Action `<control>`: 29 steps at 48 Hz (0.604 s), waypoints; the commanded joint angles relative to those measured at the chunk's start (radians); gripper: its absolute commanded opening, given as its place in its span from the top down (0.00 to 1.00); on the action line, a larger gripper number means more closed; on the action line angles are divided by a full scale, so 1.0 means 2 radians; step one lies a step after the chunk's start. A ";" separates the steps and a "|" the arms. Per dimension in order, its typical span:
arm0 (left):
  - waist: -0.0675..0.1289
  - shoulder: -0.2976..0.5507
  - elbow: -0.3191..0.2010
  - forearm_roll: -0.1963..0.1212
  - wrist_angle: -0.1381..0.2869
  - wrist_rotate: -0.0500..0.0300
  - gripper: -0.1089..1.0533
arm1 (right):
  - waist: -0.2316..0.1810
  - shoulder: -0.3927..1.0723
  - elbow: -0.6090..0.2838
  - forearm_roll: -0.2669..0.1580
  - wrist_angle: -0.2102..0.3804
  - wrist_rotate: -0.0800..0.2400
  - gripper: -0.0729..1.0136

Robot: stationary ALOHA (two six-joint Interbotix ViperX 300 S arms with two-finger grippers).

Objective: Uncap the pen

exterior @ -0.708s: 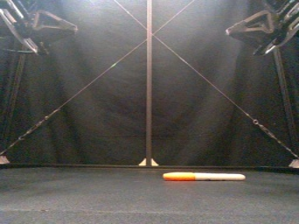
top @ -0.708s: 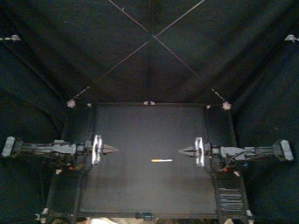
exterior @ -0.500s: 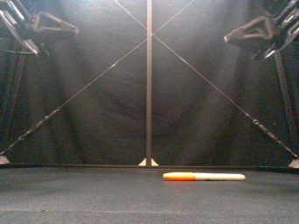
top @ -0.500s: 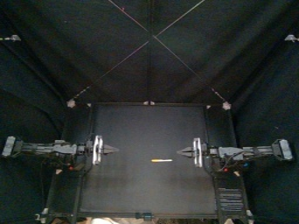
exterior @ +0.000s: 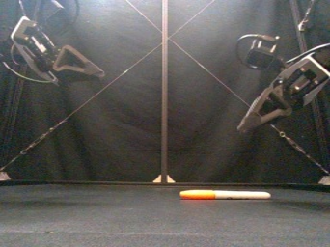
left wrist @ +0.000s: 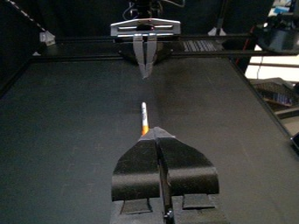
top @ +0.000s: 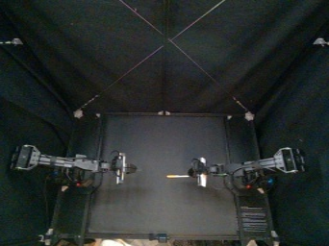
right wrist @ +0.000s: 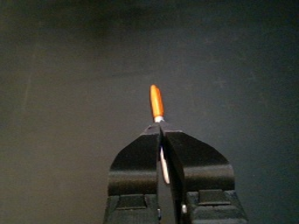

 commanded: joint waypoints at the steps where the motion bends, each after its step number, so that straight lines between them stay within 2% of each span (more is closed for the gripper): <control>1: 0.000 0.028 -0.021 0.011 -0.006 0.0008 0.84 | 0.002 0.029 -0.021 0.001 -0.002 -0.001 0.50; 7: 0.000 0.051 -0.028 0.014 -0.006 0.0008 0.76 | 0.001 0.064 -0.031 0.002 -0.002 -0.001 0.32; 11: 0.000 0.061 -0.030 0.013 -0.006 0.0000 0.69 | -0.002 0.079 -0.037 0.002 -0.002 -0.001 0.26; 20: 0.000 0.076 -0.032 0.012 -0.006 0.0000 0.53 | -0.006 0.100 -0.037 0.003 0.000 -0.001 0.25; 29: 0.001 0.079 -0.037 0.011 -0.006 -0.0008 0.36 | -0.019 0.117 -0.037 0.003 0.029 -0.001 0.25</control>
